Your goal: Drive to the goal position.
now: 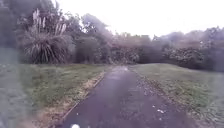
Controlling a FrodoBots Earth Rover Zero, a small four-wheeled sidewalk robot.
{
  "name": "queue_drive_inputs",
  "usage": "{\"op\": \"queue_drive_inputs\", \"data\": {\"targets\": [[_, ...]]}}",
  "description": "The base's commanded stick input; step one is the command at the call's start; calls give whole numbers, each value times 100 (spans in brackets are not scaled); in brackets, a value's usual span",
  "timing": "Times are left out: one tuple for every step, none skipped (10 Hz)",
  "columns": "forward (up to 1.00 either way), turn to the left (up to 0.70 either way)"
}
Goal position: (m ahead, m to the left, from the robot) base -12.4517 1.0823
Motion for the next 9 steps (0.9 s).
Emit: {"op": "queue_drive_inputs", "data": {"targets": [[60,0],[60,0],[60,0],[60,0],[60,0],[60,0],[60,0],[60,0],[60,0]]}}
